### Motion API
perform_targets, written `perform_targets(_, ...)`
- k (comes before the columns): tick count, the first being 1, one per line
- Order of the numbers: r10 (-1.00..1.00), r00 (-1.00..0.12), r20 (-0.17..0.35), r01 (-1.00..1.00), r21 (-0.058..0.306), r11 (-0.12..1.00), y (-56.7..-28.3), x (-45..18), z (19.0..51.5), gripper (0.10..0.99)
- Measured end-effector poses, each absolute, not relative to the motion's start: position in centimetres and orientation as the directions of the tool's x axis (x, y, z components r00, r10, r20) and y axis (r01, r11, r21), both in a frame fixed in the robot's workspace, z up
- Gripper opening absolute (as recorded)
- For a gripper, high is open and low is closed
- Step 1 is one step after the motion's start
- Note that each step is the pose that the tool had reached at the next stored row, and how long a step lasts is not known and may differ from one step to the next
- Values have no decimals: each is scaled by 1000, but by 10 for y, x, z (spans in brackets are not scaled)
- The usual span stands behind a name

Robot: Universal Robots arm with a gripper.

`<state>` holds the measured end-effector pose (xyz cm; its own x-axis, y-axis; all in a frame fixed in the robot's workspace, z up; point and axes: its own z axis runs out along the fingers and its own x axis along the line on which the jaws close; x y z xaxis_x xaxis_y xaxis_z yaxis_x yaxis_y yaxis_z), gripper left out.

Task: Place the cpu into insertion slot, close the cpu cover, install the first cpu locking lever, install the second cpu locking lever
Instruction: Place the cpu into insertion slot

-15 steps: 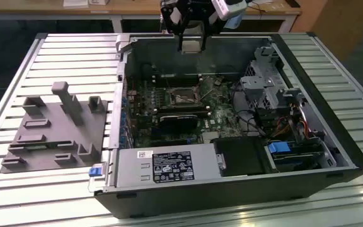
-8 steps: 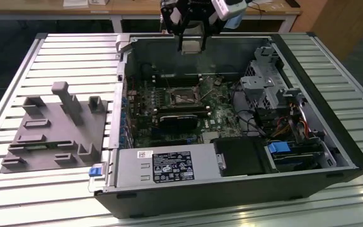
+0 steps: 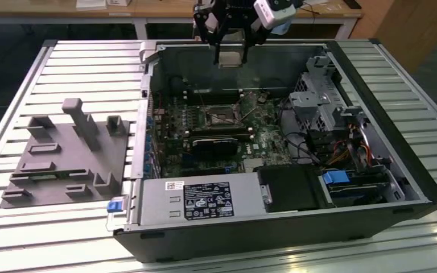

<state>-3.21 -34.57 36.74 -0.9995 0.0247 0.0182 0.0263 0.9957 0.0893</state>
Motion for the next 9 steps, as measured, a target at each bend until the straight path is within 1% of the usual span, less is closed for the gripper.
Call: perform_targets(9,25,-1000,11,26,90,996,-346,-34,354,537)
